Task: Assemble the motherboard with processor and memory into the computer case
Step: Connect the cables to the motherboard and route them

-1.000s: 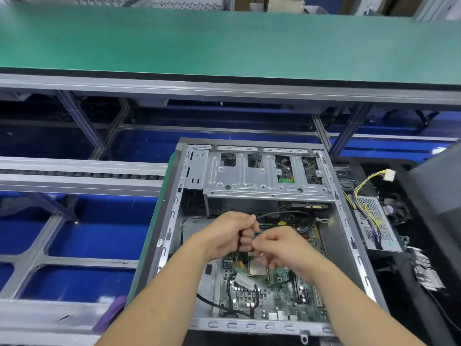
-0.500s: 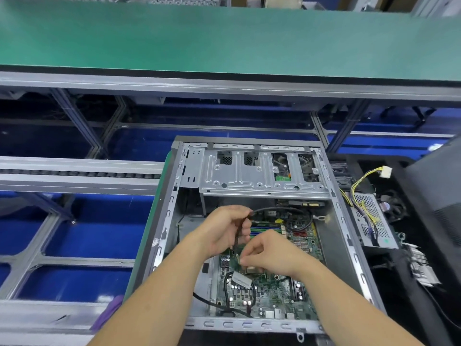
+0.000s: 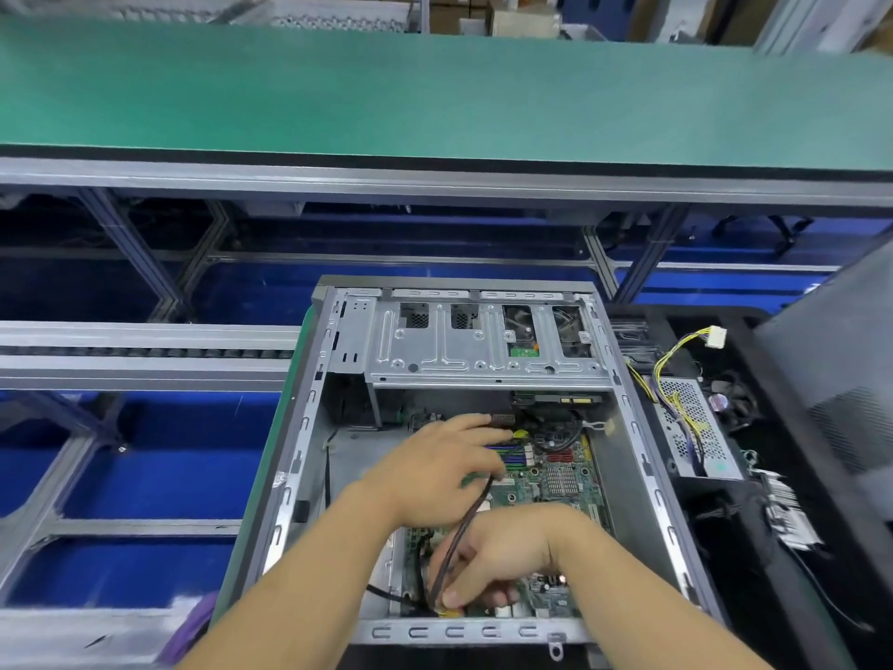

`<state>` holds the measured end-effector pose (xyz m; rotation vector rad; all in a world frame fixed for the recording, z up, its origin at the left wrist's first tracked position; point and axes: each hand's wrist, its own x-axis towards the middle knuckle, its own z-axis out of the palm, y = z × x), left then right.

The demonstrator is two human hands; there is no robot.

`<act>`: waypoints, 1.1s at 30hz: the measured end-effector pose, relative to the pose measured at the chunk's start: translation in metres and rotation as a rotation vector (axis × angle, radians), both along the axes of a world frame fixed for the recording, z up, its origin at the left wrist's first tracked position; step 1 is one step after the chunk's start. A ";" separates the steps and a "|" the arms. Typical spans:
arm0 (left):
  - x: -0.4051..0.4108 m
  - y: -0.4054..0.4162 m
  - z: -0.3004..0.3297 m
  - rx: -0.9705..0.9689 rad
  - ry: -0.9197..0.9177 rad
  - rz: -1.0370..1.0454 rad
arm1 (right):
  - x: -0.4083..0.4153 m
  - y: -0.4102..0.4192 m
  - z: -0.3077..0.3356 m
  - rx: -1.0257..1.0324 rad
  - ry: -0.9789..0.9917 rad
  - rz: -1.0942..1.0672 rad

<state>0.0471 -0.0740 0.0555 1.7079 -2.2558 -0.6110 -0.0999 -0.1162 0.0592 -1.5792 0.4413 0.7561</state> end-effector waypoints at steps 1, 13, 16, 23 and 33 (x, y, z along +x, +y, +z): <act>0.002 0.000 0.001 0.045 -0.009 0.031 | -0.001 -0.002 0.001 0.014 0.010 -0.011; 0.042 0.010 -0.025 0.401 -0.293 0.512 | -0.021 -0.042 -0.026 -0.796 0.118 -0.570; 0.042 0.008 -0.029 0.396 -0.322 0.482 | -0.008 -0.033 -0.020 -1.002 0.035 -0.508; 0.041 0.006 -0.027 0.253 -0.366 0.479 | 0.036 0.022 -0.013 -0.476 -0.189 0.213; 0.017 -0.003 -0.010 0.407 0.565 0.448 | 0.025 -0.002 -0.009 -0.464 -0.313 -0.320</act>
